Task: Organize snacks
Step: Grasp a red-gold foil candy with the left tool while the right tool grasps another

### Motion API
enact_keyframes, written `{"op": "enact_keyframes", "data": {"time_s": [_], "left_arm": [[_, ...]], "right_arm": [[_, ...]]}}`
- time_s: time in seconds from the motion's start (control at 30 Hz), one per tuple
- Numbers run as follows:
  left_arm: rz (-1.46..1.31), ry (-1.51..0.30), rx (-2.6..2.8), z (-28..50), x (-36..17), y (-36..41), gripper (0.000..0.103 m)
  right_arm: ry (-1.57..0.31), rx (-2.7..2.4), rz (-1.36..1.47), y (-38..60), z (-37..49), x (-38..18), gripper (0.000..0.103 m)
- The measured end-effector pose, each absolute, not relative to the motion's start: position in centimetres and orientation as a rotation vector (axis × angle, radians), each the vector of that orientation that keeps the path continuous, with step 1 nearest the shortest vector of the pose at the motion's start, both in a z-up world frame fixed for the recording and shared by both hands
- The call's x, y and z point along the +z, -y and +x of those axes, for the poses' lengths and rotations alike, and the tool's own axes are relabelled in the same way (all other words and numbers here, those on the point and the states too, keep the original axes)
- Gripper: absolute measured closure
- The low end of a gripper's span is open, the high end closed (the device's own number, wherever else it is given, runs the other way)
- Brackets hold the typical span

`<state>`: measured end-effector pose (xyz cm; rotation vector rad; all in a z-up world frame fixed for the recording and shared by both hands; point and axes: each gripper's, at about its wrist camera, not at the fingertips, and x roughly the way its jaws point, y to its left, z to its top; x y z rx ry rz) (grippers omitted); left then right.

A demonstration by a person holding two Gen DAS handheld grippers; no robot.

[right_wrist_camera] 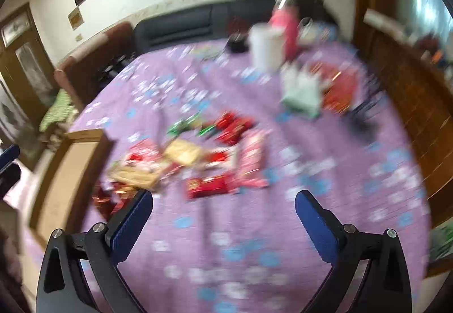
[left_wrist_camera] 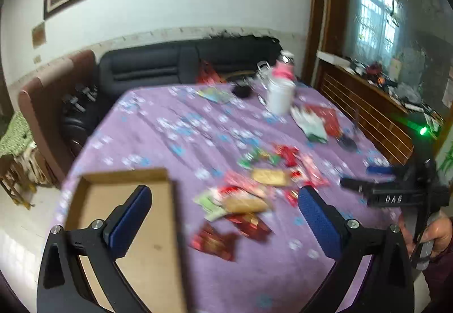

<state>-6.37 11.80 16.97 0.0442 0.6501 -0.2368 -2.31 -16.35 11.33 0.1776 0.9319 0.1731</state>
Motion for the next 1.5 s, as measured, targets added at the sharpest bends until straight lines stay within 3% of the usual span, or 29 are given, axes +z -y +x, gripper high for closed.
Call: {"op": "enact_keyframes", "data": {"time_s": [0.03, 0.13, 0.23, 0.27, 0.3, 0.37, 0.5, 0.57, 1.03, 1.07, 1.17, 1.23, 1.33, 1.47, 1.5], "left_arm": [[0.029, -0.658, -0.223, -5.8, 17.1, -12.6, 0.000], [-0.062, -0.706, -0.221, -5.4, 15.6, -14.7, 0.000], [-0.111, -0.778, -0.247, -5.1, 13.0, -15.7, 0.000], [-0.123, -0.802, -0.261, -5.1, 12.2, -15.8, 0.006], [-0.140, -0.826, -0.282, -4.9, 11.4, -15.9, 0.015], [-0.169, -0.862, -0.312, -4.7, 10.5, -16.0, 0.022], [-0.198, -0.887, -0.331, -4.6, 9.4, -15.4, 0.022], [-0.195, -0.898, -0.343, -4.6, 9.0, -15.0, 0.022], [0.050, -1.020, -0.298, -1.6, 4.4, -9.7, 0.023], [0.069, -1.037, -0.295, -1.5, 3.8, -9.5, 0.025], [0.068, -1.090, -0.352, -1.5, 2.4, -9.2, 0.062], [0.068, -1.080, -0.409, -2.3, 2.5, -9.0, 0.063], [0.113, -1.043, -0.395, -3.2, 3.1, -8.9, 0.062], [0.150, -1.022, -0.334, -3.1, 3.1, -8.5, 0.031], [0.153, -1.021, -0.321, -2.9, 3.0, -8.2, 0.030]], "right_arm": [[-0.937, 0.195, 0.196, 15.9, -2.0, 10.7, 0.004], [-0.954, 0.280, 0.229, 13.6, -1.7, 8.5, 0.026], [-1.000, 0.382, 0.197, 9.6, -1.7, 6.4, 0.034], [-1.004, 0.411, 0.163, 8.0, -1.7, 5.9, 0.036], [-1.002, 0.428, 0.145, 6.9, -1.9, 5.7, 0.036], [-1.003, 0.445, 0.114, 5.0, -1.6, 5.3, 0.036], [-1.005, 0.468, 0.124, 2.6, -0.4, 4.3, 0.038], [-1.024, 0.464, 0.116, 1.8, 0.2, 3.5, 0.066], [-1.034, 0.392, 0.198, 7.8, -2.8, 3.7, 0.067], [-1.031, 0.393, 0.199, 8.1, -3.0, 3.7, 0.067], [-1.027, 0.397, 0.206, 8.5, -3.0, 3.4, 0.067], [-1.022, 0.404, 0.213, 8.7, -3.0, 3.3, 0.067], [-1.018, 0.411, 0.223, 8.7, -3.1, 3.1, 0.064], [-1.016, 0.416, 0.235, 8.8, -3.1, 2.6, 0.061], [-1.014, 0.415, 0.230, 8.7, -3.2, 2.6, 0.061]]}}
